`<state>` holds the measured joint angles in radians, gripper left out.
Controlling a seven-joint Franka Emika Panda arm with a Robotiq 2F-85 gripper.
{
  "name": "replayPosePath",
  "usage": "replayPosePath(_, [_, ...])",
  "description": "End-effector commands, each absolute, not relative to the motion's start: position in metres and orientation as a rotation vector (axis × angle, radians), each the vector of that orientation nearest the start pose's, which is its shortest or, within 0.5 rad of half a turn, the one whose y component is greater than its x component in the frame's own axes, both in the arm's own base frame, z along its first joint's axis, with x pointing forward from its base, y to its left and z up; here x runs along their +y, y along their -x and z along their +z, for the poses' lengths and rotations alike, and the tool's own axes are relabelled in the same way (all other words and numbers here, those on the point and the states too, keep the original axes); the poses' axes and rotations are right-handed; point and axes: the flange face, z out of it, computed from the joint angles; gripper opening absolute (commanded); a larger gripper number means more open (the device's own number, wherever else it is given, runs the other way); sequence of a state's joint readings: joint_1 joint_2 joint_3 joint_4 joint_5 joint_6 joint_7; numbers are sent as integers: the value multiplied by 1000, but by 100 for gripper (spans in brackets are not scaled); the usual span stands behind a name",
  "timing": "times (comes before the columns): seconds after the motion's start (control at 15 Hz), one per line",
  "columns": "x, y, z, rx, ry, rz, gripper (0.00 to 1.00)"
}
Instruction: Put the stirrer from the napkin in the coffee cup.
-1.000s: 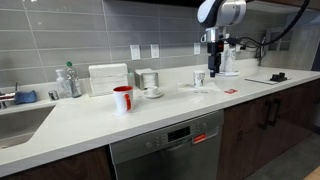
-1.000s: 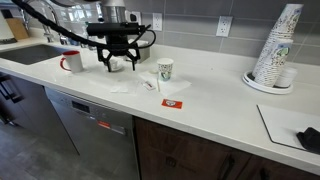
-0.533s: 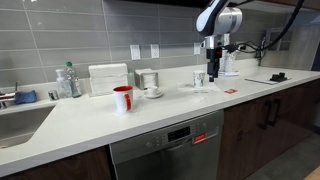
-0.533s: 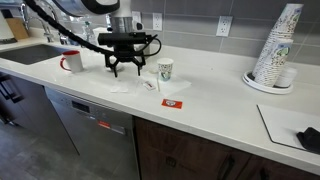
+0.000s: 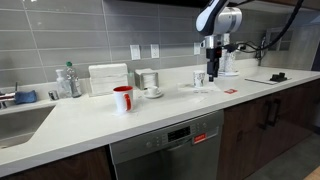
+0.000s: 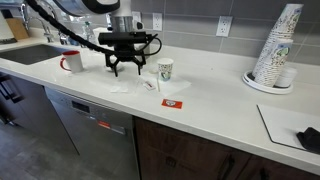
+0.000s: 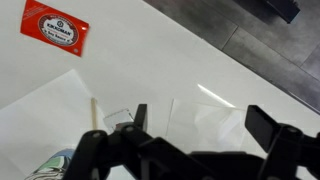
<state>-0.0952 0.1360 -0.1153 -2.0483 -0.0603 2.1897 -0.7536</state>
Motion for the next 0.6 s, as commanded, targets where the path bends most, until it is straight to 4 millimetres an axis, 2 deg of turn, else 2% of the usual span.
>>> replayPosePath(0.0, [-125,-566,372,-954,3051,8,100])
replayPosePath(0.27, [-141,-577,367,-964,3052,-98,100])
replayPosePath(0.53, [-165,-588,352,-887,3036,-207,100])
